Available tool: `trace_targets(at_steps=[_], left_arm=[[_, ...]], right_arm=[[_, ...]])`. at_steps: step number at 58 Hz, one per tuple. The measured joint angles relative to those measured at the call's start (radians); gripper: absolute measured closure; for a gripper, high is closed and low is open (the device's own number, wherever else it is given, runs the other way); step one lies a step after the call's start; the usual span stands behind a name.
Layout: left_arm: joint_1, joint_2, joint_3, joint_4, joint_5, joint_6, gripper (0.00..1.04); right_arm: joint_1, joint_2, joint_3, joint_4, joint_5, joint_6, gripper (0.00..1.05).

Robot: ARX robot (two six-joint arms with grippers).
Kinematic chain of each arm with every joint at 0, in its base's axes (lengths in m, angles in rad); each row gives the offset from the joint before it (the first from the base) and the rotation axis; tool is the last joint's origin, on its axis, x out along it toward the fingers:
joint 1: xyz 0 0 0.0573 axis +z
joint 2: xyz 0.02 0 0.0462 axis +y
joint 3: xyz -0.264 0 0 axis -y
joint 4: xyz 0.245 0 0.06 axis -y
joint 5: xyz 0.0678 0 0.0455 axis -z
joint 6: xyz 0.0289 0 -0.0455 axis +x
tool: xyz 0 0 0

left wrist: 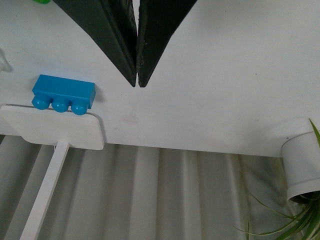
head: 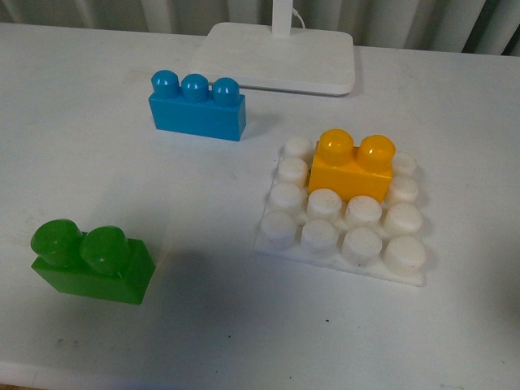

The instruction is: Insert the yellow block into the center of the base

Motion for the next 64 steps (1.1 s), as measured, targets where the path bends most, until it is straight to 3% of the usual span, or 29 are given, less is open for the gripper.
trace_targets(at_steps=[9, 36, 58, 64], left_arm=[[0.0, -0.158, 0.0, -0.176, 0.0, -0.001, 1.01], [0.0, -0.177, 0.0, -0.184, 0.0, -0.001, 1.01], [0.0, -0.177, 0.0, -0.184, 0.0, -0.003, 0.29], [0.0, -0.177, 0.0, -0.184, 0.0, -0.003, 0.05]], right_arm=[[0.0, 0.0, 0.0, 0.0, 0.0, 0.0, 0.09], [0.0, 0.0, 0.0, 0.0, 0.0, 0.0, 0.09], [0.0, 0.0, 0.0, 0.0, 0.0, 0.0, 0.09], [0.0, 0.0, 0.0, 0.0, 0.0, 0.0, 0.09]])
